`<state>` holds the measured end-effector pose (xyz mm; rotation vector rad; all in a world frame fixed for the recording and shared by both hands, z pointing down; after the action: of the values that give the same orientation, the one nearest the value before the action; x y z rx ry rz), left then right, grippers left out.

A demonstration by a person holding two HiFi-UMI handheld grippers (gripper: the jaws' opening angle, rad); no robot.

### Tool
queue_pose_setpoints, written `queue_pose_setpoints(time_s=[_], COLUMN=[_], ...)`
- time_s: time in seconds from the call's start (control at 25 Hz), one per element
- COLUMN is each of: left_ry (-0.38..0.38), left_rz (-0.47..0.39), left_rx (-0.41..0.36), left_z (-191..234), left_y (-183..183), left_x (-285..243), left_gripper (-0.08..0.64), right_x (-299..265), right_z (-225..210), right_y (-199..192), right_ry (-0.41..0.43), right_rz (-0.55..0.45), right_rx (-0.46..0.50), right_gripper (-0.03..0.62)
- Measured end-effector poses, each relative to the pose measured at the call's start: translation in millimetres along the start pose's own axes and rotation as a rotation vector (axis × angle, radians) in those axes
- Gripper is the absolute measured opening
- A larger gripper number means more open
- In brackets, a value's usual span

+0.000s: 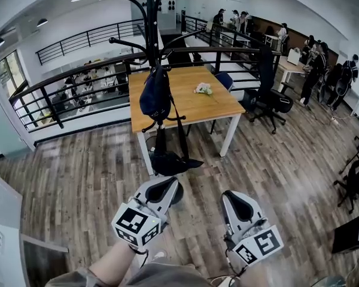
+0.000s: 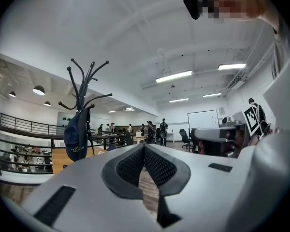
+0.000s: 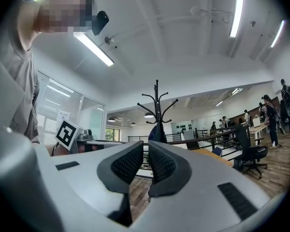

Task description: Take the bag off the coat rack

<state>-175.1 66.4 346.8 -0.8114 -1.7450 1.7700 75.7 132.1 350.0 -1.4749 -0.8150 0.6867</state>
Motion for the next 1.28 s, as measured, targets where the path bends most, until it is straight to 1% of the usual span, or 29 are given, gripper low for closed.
queue_pose_setpoints(time_s=[0.04, 0.08, 0.12, 0.16, 0.2, 0.24, 0.32, 0.44, 0.6, 0.68, 0.76, 0.84, 0.92, 1.12, 1.28], left_ry=[0.023, 0.048, 0.07, 0.086, 0.099, 0.111, 0.126, 0.125, 0.133, 0.145, 0.153, 0.158, 0.165, 0.194, 0.213], left_rz=[-0.016, -0.039, -0.061, -0.075, -0.08, -0.078, -0.067, -0.046, -0.047, -0.043, -0.033, -0.021, -0.017, -0.043, -0.059], left_rx=[0.008, 0.021, 0.033, 0.039, 0.036, 0.025, 0.007, 0.009, 0.004, 0.009, 0.007, -0.002, -0.012, -0.032, -0.02], left_z=[-1.5, -2.3, -2.7, -2.8, -2.8, -2.7, -2.3, 2.0, 21.9, 31.2, 40.6, 55.3, 74.1, 122.9, 158.6], left_y=[-0.9, -0.8, 0.2, 2.0, 4.0, 5.4, 4.2, -4.0, -3.7, -5.4, -5.8, -0.6, 6.6, 18.2, 23.1], left_x=[1.3, 2.4, 2.9, 2.8, 2.2, 1.0, -2.9, -11.1, -29.2, -37.9, -48.8, -59.7, -69.4, -100.1, -125.5], left_gripper=[0.017, 0.018, 0.073, 0.183, 0.239, 0.239, 0.241, 0.239, 0.239, 0.239, 0.239, 0.239, 0.239, 0.239, 0.224], right_x=[3.2, 5.6, 7.5, 9.1, 10.5, 11.3, 11.5, 7.7, -12.0, -20.9, -32.1, -53.3, -80.6, -148.5, -199.3], right_z=[-1.3, -2.9, -4.8, -6.9, -9.5, -12.3, -18.7, -27.7, -40.8, -45.6, -51.9, -59.6, -66.9, -88.5, -105.3], right_y=[-1.3, -2.1, -2.1, -1.4, -0.2, 1.0, 1.6, -2.9, -5.5, -6.3, -3.2, 2.9, 7.4, 9.7, 14.3], right_ry=[-0.007, -0.015, -0.026, -0.042, -0.06, -0.077, -0.096, -0.105, -0.109, -0.111, -0.115, -0.105, -0.086, -0.032, 0.009], right_rz=[-0.002, -0.003, -0.007, -0.016, -0.029, -0.043, -0.057, -0.042, -0.02, -0.003, 0.005, -0.001, -0.007, 0.001, 0.025], right_rx=[-0.004, -0.005, -0.005, -0.005, -0.008, -0.014, -0.022, -0.022, -0.023, 0.003, 0.052, 0.072, 0.07, 0.084, 0.109], right_gripper=[0.045, 0.113, 0.194, 0.212, 0.217, 0.233, 0.244, 0.244, 0.244, 0.244, 0.244, 0.244, 0.244, 0.244, 0.244])
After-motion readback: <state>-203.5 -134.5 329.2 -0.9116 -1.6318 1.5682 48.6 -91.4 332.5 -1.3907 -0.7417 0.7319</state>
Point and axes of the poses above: the fingertips, and each gripper's own axes: x backward along the fingers, z to its left, y out of its top, the point moved 10 cm from there along x, backward along the fingers, and after that the axes turned 3 degrees about z, right-handed, at the moved point
